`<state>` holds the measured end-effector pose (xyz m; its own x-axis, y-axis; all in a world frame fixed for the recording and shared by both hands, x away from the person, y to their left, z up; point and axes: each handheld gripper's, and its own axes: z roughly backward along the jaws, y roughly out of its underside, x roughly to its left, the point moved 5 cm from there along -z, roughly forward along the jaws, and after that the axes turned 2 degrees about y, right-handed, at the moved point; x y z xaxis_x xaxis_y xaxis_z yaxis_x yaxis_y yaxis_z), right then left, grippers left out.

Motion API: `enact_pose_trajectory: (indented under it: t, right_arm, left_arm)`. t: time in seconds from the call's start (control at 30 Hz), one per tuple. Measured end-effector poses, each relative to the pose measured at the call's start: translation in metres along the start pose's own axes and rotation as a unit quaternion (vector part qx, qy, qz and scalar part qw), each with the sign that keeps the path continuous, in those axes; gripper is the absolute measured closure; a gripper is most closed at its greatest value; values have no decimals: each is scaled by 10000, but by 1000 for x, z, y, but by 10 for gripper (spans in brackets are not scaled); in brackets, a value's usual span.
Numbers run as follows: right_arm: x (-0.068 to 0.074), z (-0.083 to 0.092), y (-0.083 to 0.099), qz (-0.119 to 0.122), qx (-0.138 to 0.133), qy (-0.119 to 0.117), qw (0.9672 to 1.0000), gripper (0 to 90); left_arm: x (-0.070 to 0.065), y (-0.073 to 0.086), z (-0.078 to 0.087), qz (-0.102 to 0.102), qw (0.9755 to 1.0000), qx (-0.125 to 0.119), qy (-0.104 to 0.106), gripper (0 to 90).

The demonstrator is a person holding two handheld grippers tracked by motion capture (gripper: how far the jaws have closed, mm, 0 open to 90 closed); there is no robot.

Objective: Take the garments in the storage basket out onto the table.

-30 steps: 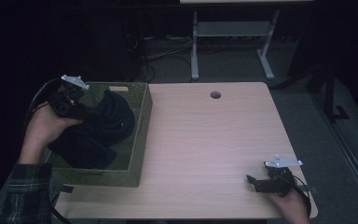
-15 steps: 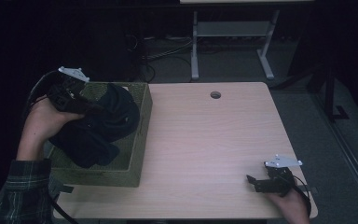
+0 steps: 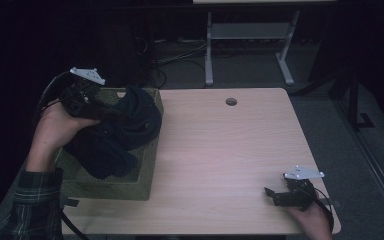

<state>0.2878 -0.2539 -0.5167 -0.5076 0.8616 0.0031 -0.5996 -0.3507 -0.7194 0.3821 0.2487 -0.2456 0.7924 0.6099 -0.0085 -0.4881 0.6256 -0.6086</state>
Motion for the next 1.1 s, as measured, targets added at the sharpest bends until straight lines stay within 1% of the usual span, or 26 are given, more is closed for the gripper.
enact_pose_trajectory:
  t: [0.17,0.2,0.23,0.3,0.4,0.6,0.77,0.87,1.1]
  right_arm:
    - [0,0,0,4,2,0,10000,111]
    - [0,0,0,5,1,0,10000,111]
    - [0,0,0,4,1,0,10000,111]
    - [0,0,0,4,1,0,10000,111]
    - [0,0,0,3,2,0,10000,111]
    - [0,0,0,5,1,0,10000,111]
    - [0,0,0,4,1,0,10000,111]
    - [0,0,0,4,1,-1,10000,111]
    - [0,0,0,3,2,-1,10000,111]
  left_arm:
    - [-7,-9,-1,-54,9999,-90,54,740]
    - [-9,-11,-2,-40,9999,-124,62,740]
    - [-10,-13,-3,-72,9999,-112,83,740]
    - [-13,-17,-4,-63,9998,-166,115,740]
    - [-18,-23,-6,-86,9997,-177,165,740]
    - [-28,-34,-12,-200,9993,-183,255,740]
    - [-38,-44,-19,-293,9987,-224,364,741]
    - [-44,-50,-23,-371,9983,-201,406,741]
    - [-58,-63,-37,-486,9973,-180,522,741]
